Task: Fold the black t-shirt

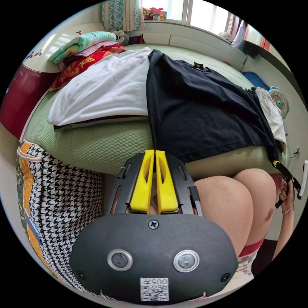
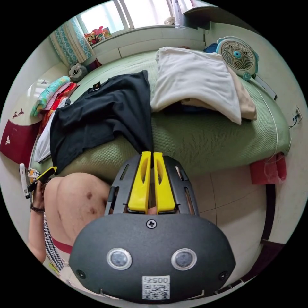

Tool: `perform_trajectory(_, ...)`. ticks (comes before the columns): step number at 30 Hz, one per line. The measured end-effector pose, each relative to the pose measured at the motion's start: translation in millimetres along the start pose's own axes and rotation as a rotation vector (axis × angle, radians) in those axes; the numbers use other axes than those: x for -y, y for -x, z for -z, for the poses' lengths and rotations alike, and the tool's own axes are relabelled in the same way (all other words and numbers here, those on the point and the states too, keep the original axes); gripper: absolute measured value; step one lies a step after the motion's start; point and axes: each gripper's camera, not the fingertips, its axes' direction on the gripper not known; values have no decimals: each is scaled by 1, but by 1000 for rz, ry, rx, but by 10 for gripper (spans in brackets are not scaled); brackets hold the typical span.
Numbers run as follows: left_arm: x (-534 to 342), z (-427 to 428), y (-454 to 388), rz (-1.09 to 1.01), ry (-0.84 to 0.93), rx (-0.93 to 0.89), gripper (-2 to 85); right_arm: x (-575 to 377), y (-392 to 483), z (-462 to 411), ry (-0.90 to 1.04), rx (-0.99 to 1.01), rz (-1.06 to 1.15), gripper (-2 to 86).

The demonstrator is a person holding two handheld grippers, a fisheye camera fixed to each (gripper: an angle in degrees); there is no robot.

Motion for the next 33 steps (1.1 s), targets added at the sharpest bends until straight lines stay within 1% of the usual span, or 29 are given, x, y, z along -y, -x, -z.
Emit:
perform_trajectory(2,-11,26,7,18,-50,-11,1,-9,1,25,-38,-1,3,-16)
perform_trajectory(4,-27,66,16,48,-137,17,0,-14,1,46,-68,-7,3,-16)
perform_trajectory(6,-38,97,23,69,-185,33,0,-19,1,69,-98,-28,12,-16)
perform_trajectory(9,-56,146,34,89,-238,-16,0,-26,4,107,-128,-41,27,-16)
perform_trajectory(13,-80,214,42,101,-323,-21,0,-39,9,171,-248,-36,3,-16)
perform_trajectory(17,-101,266,49,96,-350,-54,0,-50,8,234,-318,-17,-11,-16)
perform_trajectory(20,-121,300,52,96,-300,-28,-1,-61,8,278,-340,8,-6,-16)
perform_trajectory(23,-146,327,61,125,-283,-65,-1,-71,16,316,-332,15,12,-16)
perform_trajectory(25,-160,345,69,141,-272,-149,-1,-75,23,334,-326,-6,31,-16)
perform_trajectory(26,-163,350,70,140,-278,-159,-1,-78,27,343,-316,-20,44,-16)
perform_trajectory(30,-180,389,73,115,-332,-121,-1,-90,30,366,-304,-14,61,-16)
perform_trajectory(33,-189,410,79,122,-357,-155,-1,-102,29,378,-293,-40,60,-16)
